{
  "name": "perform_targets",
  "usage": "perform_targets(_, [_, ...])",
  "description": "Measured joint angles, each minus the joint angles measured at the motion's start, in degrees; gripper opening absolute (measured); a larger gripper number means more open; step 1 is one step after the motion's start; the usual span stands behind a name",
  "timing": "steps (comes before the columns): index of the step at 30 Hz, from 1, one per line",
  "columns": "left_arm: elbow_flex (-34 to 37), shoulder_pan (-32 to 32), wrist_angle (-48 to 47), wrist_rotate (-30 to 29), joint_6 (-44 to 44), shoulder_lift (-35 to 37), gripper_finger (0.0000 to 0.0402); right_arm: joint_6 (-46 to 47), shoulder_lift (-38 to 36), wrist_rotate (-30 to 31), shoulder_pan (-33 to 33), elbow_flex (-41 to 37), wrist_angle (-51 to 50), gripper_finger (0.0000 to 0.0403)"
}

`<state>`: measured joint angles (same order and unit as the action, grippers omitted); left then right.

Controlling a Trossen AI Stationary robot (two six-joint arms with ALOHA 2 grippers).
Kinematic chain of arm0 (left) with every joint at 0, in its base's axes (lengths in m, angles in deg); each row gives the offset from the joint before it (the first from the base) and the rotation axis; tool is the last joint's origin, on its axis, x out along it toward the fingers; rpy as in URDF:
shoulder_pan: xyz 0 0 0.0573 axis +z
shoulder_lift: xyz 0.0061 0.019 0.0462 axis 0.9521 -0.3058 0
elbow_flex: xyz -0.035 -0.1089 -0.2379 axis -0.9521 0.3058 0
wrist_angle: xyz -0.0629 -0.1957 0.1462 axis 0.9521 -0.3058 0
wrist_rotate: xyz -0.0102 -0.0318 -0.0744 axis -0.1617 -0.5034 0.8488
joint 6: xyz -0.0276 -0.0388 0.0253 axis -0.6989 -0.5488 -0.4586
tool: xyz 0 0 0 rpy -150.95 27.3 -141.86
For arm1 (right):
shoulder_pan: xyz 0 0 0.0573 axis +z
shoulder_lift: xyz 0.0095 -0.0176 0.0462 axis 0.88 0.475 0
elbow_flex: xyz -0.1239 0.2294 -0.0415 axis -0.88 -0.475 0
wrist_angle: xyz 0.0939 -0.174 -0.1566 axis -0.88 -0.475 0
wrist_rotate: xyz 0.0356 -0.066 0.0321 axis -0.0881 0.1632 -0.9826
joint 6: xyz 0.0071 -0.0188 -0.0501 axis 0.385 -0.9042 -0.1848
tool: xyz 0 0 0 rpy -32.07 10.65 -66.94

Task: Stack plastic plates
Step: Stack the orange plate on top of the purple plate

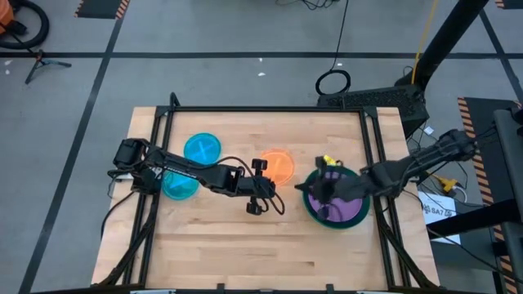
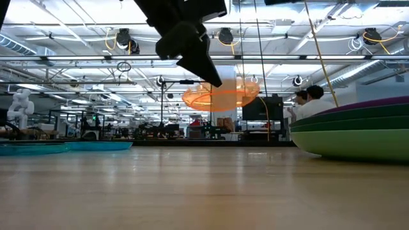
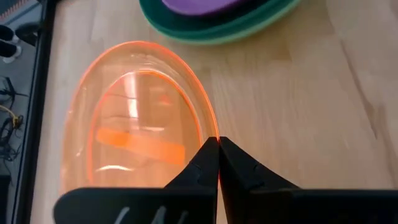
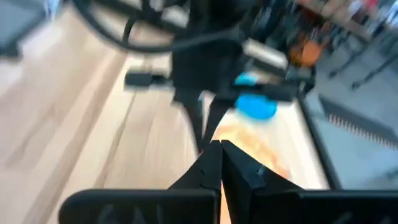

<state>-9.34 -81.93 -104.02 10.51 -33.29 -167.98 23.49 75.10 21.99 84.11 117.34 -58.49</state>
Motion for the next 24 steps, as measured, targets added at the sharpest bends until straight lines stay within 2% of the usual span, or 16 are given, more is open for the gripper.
perform_targets(5, [0.02,0.0,-1.36,0.0,-0.66,0.0,0.0004,5.96,7.24,-0.2,0.04,7.13,-12.95,0.0])
perform_targets(10, [0.02,0.0,-1.26,0.0,-0.66,0.0,0.0004,6.22,12.72,-0.11,-0.39,9.13,-13.93,0.0012])
perform_targets(20, [0.07,-0.15,-0.51,1.53,-0.9,0.0,0.0004,4.05,19.69,1.56,-5.24,9.15,-13.18,0.0121])
perform_targets(24, [0.09,-0.51,-0.39,1.75,-0.88,0.0,0.0004,1.73,21.17,1.36,-6.73,9.15,-12.78,0.0149])
